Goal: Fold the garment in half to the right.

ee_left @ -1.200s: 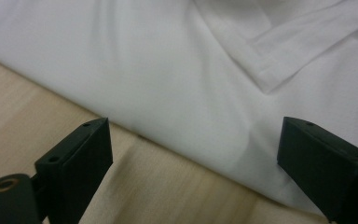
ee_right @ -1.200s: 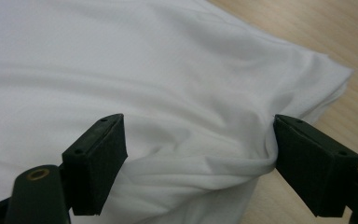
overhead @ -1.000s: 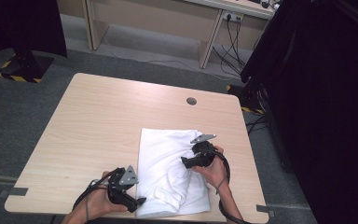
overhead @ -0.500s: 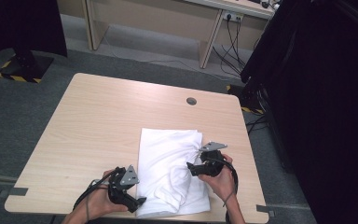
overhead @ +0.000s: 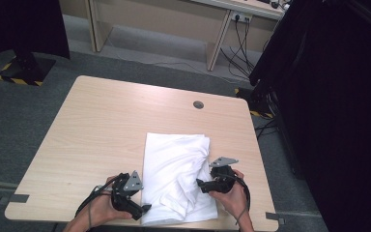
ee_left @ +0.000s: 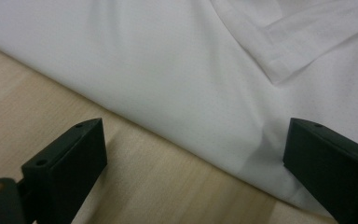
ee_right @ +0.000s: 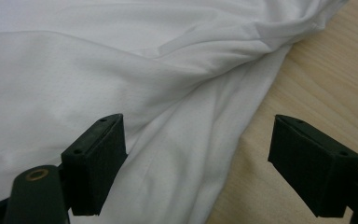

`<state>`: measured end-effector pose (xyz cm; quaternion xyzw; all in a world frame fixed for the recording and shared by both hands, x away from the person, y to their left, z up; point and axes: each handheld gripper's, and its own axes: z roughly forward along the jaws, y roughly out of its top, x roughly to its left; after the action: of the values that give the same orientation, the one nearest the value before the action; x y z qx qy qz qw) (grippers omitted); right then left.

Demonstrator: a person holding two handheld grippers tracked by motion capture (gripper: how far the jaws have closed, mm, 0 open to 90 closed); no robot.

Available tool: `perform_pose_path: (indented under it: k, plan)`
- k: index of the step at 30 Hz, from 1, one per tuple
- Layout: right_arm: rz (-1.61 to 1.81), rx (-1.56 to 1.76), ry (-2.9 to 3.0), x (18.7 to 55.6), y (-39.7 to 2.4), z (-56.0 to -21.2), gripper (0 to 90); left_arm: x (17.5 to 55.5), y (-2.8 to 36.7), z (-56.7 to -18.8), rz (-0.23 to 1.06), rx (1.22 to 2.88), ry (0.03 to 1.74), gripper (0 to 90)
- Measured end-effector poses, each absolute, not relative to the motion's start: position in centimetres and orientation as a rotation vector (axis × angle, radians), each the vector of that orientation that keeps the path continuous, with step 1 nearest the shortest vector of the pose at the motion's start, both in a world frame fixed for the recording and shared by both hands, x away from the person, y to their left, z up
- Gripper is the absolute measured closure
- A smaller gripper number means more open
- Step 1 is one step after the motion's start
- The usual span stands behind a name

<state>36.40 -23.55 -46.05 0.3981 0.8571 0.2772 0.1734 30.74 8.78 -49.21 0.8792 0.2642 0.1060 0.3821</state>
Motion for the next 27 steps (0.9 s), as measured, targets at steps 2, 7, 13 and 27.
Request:
perform_pose_path:
  k: [2, 7, 13, 27]
  plan:
    - [0.781, 1.110, 2.448, 36.0, -23.4, -46.0, 19.6, 30.8, 8.7, -49.3, 0.276, 2.244, 0.680, 2.5]
    - [0.757, 1.102, 2.482, 35.5, -23.0, -46.8, 19.9, 30.7, 8.8, -49.3, 0.285, 2.240, 0.686, 1.5]
    - [0.789, 1.135, 2.475, 36.2, -22.9, -47.0, 19.1, 31.3, 9.3, -49.3, 0.302, 2.239, 0.711, 1.3]
    - [0.822, 1.157, 2.436, 40.8, -20.3, -47.1, 19.8, 34.7, 12.3, -49.3, 0.380, 2.191, 0.856, 1.1]
